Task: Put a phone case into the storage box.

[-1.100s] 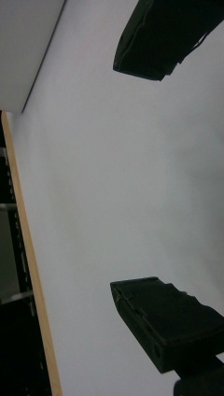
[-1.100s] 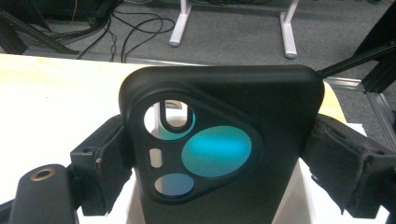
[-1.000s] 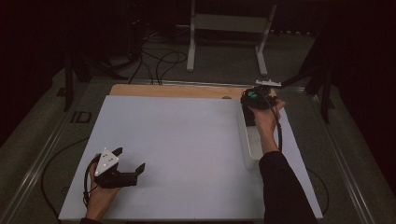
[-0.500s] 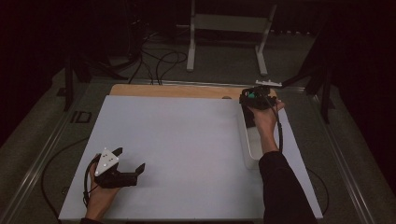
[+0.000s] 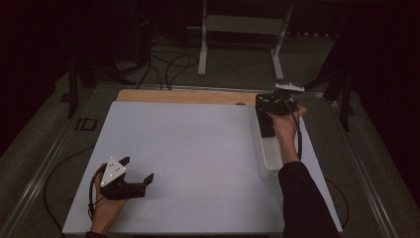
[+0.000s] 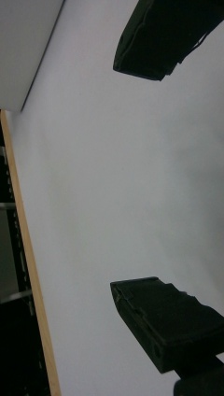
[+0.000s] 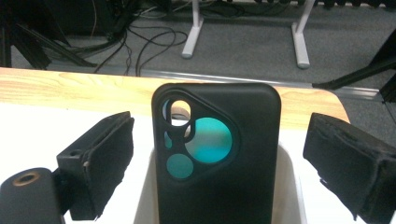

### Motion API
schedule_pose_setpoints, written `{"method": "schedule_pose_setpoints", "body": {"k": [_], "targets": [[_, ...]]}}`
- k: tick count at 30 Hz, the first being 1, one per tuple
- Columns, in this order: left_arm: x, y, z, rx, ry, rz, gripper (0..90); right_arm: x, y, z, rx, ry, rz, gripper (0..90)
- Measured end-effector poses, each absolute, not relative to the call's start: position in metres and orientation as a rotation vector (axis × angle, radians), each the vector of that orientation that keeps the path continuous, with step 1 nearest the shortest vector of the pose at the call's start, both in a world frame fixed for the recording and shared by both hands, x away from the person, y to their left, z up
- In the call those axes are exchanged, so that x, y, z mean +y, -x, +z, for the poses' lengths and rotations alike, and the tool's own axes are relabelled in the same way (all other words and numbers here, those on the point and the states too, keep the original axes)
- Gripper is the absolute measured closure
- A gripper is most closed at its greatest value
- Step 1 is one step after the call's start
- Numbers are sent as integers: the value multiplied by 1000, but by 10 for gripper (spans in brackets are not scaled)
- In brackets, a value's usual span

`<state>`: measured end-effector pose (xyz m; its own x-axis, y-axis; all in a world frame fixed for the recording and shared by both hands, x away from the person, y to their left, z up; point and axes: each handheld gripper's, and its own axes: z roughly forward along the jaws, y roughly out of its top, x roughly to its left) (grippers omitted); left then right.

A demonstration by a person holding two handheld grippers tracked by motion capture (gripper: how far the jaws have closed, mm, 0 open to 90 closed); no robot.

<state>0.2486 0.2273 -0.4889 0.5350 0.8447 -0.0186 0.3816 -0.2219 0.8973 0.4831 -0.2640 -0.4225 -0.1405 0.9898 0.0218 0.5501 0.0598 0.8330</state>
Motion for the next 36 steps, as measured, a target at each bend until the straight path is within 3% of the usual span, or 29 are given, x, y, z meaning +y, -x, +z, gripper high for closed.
{"method": "schedule_pose_setpoints", "body": {"k": [16,36], "targets": [[232,-246,-479,1015,-1794,602,0,-255,-444,-404,1851,-1409,1071,91],[252,-242,-467,1039,-1758,610,0,-258,-322,-419,1924,-1180,1250,97]]}}
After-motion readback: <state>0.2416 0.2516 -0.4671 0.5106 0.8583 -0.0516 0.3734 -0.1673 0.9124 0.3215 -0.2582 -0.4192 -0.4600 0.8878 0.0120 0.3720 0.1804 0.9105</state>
